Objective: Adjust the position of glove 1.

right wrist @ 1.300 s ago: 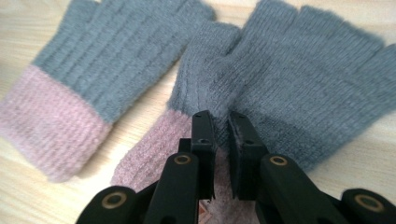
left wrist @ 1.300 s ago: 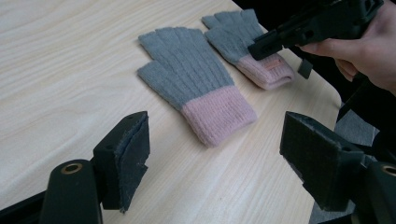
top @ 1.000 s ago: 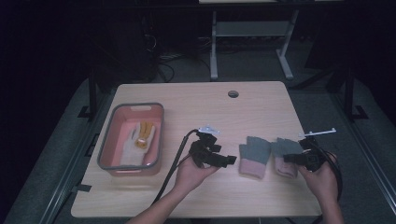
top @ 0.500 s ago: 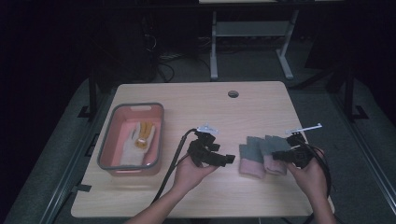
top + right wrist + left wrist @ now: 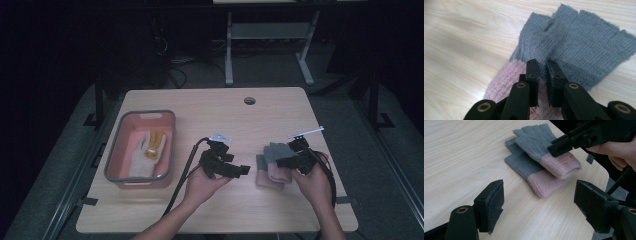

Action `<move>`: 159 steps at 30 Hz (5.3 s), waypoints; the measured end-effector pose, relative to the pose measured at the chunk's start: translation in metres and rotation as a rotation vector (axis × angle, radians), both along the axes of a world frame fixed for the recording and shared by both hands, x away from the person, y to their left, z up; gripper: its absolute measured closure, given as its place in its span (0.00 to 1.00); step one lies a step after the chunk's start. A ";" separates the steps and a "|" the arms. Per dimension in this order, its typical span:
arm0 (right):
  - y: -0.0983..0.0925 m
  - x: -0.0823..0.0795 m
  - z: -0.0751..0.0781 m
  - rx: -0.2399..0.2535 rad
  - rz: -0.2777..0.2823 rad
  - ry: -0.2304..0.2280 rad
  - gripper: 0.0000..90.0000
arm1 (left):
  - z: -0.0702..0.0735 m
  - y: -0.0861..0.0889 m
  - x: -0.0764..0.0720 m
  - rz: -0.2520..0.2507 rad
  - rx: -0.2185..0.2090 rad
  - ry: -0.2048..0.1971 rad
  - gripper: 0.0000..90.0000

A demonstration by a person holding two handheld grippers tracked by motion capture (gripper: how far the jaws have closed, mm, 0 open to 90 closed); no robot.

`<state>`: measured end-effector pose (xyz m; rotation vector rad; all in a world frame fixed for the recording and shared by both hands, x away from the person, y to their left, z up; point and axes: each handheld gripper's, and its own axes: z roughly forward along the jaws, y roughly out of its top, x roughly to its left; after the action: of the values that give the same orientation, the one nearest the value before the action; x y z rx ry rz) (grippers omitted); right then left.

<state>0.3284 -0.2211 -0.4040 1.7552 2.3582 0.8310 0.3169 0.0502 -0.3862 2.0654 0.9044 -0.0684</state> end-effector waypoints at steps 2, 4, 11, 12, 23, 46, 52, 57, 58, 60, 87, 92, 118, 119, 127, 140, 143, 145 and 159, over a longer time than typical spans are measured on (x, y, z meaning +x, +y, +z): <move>0.006 0.002 -0.001 -0.002 -0.002 0.006 0.90 | 0.000 0.000 0.000 -0.001 0.000 -0.002 0.27; 0.010 0.004 -0.004 -0.012 -0.001 0.014 0.90 | -0.001 0.001 0.000 -0.003 0.001 0.000 0.27; 0.022 0.005 -0.014 -0.020 -0.004 0.032 0.90 | -0.003 0.002 0.001 0.003 -0.004 0.011 0.27; 0.024 0.005 -0.018 -0.024 -0.016 0.038 0.89 | -0.004 0.001 0.001 0.003 -0.002 0.012 0.27; 0.014 -0.002 -0.017 0.037 -0.048 0.008 0.69 | -0.017 -0.010 0.004 -0.003 0.010 0.044 0.27; -0.030 -0.006 -0.029 0.165 -0.151 0.021 0.57 | -0.054 -0.056 0.024 0.040 0.041 0.150 0.38; -0.034 -0.006 -0.036 0.186 -0.156 0.046 0.56 | -0.063 -0.063 0.029 0.057 0.023 0.203 0.39; -0.035 -0.005 -0.041 0.203 -0.156 0.055 0.55 | -0.068 -0.070 0.029 0.058 0.030 0.220 0.42; -0.035 -0.005 -0.042 0.208 -0.160 0.063 0.55 | -0.069 -0.070 0.029 0.058 0.035 0.220 0.42; -0.036 -0.004 -0.045 0.212 -0.161 0.071 0.54 | -0.069 -0.072 0.029 0.059 0.039 0.220 0.43; -0.047 -0.004 -0.064 0.411 -0.199 0.133 0.67 | -0.077 -0.076 0.029 0.061 0.008 0.283 0.58; -0.048 -0.003 -0.067 0.442 -0.200 0.151 0.72 | -0.077 -0.076 0.030 0.060 0.002 0.282 0.59; -0.043 -0.005 -0.059 0.444 -0.167 0.111 0.85 | -0.077 -0.069 0.034 0.061 -0.083 0.321 0.72; -0.043 -0.005 -0.059 0.442 -0.163 0.109 0.85 | -0.077 -0.068 0.034 0.060 -0.083 0.320 0.72; -0.040 -0.006 -0.055 0.453 -0.149 0.092 0.85 | -0.073 -0.062 0.033 0.063 -0.096 0.307 0.72; -0.033 -0.009 -0.046 0.479 -0.133 0.067 0.85 | -0.061 -0.052 0.029 0.052 -0.110 0.276 0.73; -0.030 -0.008 -0.043 0.476 -0.116 0.066 0.85 | -0.061 -0.049 0.029 0.050 -0.114 0.279 0.73; -0.029 -0.008 -0.043 0.471 -0.111 0.065 0.85 | -0.061 -0.046 0.028 0.052 -0.120 0.277 0.73; 0.003 -0.004 -0.029 0.458 -0.040 0.027 0.85 | -0.051 -0.009 0.023 0.074 -0.170 0.259 0.73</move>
<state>0.3244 -0.2177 -0.4328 1.9647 2.2671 1.4410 0.3402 0.0412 -0.4373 1.8906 1.0913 -0.3677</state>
